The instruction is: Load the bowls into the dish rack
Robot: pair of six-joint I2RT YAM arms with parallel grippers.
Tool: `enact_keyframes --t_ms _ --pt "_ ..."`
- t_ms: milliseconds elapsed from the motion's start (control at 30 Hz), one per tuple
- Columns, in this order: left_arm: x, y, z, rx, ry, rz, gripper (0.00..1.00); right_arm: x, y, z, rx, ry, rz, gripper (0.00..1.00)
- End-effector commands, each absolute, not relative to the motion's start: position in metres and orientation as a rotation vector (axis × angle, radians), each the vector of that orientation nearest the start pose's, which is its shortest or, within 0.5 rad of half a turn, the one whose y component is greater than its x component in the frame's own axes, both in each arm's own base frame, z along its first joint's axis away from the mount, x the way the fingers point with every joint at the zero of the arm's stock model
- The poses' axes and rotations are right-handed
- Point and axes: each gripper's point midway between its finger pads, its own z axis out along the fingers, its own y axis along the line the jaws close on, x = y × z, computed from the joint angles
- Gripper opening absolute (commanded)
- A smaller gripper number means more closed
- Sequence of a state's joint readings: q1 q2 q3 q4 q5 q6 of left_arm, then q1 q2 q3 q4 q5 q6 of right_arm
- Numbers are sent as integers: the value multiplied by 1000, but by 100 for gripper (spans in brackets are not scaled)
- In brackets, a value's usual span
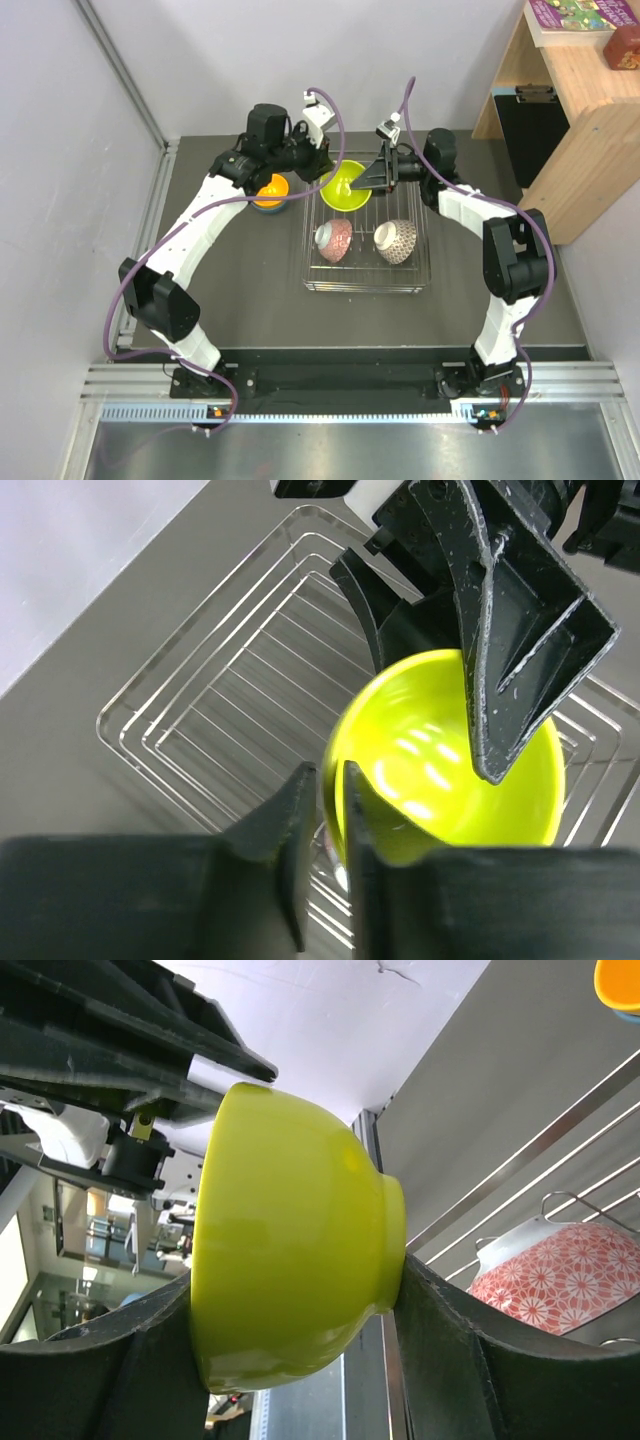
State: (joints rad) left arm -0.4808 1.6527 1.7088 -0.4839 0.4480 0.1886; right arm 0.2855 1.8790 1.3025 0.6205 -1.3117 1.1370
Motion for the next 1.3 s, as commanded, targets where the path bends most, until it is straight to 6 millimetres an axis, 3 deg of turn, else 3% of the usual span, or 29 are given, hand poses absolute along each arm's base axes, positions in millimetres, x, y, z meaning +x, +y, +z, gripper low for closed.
enact_keyframes --t_ms 0,100,367,467,700,900,967,1100,1267 --pt "390 -289 336 948 1701 -647 35 336 292 301 -661 1822 1950 0" --pt "388 -291 336 959 1697 -668 55 336 292 303 -661 1815 1936 0" --pt "387 -292 338 952 1697 -682 63 345 290 296 -616 1833 1891 0" --pt "390 -289 346 908 1698 -680 70 352 287 293 -595 1844 1864 0" --pt "402 -275 360 803 1709 -680 99 375 276 287 -505 1876 1758 0" --pt "417 -245 364 689 1733 -677 99 400 260 297 -434 1866 1622 0" --pt "427 -228 355 634 1767 -644 99 410 253 287 -414 1910 1537 0" --pt "445 -193 328 560 1858 -537 99 427 243 293 -382 1931 1390 0" --pt "461 -139 274 467 1988 -406 99 458 211 272 -314 2048 992 0"
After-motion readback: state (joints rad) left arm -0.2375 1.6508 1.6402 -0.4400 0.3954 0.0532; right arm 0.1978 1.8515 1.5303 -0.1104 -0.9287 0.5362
